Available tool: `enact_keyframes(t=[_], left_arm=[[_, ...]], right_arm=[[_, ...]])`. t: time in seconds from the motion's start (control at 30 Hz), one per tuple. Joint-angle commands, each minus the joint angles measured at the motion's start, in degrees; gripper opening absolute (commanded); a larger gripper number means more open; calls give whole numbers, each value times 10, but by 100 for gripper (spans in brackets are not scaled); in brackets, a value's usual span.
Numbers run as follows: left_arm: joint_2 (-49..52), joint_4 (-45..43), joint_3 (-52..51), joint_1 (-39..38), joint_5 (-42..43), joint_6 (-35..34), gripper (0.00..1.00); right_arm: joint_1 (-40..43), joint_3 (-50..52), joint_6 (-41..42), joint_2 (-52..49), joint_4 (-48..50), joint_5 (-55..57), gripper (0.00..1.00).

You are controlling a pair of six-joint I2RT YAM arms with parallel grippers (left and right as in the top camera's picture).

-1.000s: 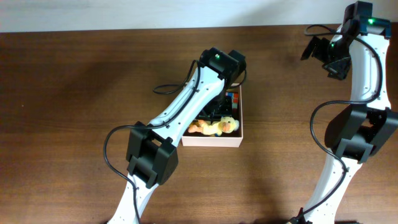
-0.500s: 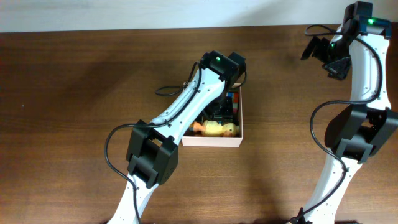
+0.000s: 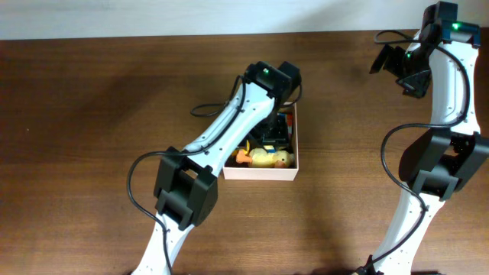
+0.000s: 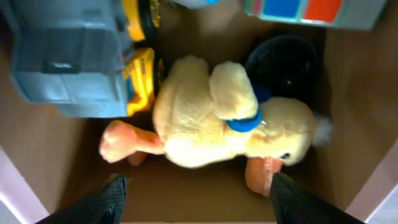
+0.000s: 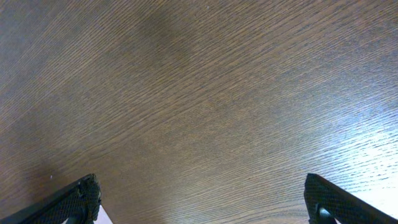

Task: Pack container
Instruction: 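Raise the left gripper out of the box toward the back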

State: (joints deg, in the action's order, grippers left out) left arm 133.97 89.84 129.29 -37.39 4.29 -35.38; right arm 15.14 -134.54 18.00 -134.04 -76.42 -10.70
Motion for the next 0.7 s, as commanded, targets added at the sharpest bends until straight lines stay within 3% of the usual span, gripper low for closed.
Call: enact_keyframes(t=[0.0, 0.3, 0.47, 0.67], left_arm=[[2, 0, 30, 30, 0, 3, 77], [2, -31, 199, 106, -12, 25, 77], [2, -32, 285, 151, -85, 55, 92], [2, -28, 332, 215, -195, 57, 98]], right_arm=[[0, 3, 1, 15, 0, -7, 99], [0, 3, 1, 15, 0, -7, 99], [0, 3, 1, 15, 0, -7, 99], [0, 3, 1, 15, 0, -7, 99]])
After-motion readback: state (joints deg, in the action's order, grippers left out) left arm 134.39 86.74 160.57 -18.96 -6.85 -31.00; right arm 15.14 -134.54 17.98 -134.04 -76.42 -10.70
